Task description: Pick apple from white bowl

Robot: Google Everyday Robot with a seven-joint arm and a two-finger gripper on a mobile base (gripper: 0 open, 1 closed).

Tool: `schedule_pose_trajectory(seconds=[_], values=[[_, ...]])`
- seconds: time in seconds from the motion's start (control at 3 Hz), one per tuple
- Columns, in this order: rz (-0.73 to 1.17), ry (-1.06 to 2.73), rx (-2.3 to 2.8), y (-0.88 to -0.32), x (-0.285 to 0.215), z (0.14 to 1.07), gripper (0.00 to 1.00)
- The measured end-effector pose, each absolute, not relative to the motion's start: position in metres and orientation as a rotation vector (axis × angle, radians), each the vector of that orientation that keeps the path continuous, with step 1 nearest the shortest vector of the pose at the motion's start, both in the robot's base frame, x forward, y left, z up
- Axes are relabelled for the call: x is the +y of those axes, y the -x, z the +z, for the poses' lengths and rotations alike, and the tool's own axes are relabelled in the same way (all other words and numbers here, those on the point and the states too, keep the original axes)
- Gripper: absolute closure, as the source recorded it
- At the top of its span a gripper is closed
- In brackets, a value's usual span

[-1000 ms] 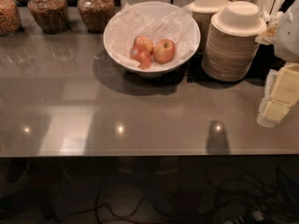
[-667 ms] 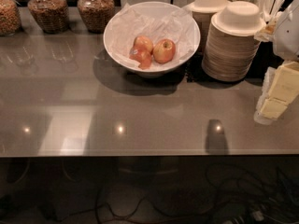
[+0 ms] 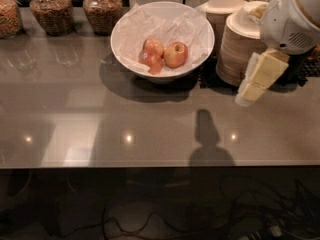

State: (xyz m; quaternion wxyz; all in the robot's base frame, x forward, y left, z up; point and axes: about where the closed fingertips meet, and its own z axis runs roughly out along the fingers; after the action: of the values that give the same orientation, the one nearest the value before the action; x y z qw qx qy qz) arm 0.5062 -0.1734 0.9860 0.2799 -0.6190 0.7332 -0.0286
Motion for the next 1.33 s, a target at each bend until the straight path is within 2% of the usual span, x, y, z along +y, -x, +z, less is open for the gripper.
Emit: schedule_pose_trajectory(seconds=[1.0, 1.33], values=[[-0.077, 1.66, 1.708, -0.621, -0.087, 1.006, 0.0], [-0.077, 1.66, 1.707, -0.621, -0.087, 1.006, 0.0]])
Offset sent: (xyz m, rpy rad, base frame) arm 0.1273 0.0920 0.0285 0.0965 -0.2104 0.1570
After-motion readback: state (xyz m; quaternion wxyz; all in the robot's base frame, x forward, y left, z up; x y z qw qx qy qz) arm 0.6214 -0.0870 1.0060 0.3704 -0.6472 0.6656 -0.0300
